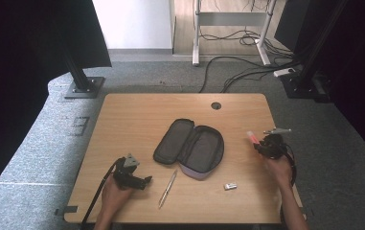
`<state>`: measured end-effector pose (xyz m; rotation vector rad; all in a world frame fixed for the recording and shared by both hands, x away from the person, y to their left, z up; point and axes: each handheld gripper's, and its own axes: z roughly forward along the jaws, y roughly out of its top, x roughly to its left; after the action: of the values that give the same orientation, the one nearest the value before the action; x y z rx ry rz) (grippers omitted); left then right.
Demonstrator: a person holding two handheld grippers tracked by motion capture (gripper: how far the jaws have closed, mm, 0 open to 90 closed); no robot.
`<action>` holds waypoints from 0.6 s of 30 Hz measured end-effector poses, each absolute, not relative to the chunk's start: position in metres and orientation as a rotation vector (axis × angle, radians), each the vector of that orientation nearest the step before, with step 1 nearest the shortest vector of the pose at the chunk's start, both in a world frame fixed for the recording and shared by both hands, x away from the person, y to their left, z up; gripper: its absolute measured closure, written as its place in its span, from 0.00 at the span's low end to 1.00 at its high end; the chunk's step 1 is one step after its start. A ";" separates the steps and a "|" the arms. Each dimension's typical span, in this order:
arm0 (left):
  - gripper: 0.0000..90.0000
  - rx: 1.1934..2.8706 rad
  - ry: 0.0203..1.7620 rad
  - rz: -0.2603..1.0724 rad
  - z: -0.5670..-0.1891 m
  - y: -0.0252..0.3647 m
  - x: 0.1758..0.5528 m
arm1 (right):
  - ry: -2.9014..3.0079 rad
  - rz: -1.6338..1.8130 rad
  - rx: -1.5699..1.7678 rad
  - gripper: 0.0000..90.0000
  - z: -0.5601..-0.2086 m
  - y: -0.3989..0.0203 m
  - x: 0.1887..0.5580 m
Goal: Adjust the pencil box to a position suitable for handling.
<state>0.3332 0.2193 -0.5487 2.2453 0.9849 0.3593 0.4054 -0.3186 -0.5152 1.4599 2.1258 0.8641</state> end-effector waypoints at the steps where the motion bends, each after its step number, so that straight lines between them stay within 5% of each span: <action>1: 0.00 2.245 0.986 0.362 -0.549 0.219 0.333 | 2.131 0.867 1.453 0.73 -0.513 -0.318 0.405; 18: 0.01 2.245 0.985 0.360 -0.549 0.219 0.333 | 2.157 0.933 1.384 0.73 -0.489 -0.306 0.400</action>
<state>0.3332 0.2193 -0.5487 2.2453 0.9850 0.3597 0.4005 -0.3056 -0.4888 1.3844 2.1570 0.9330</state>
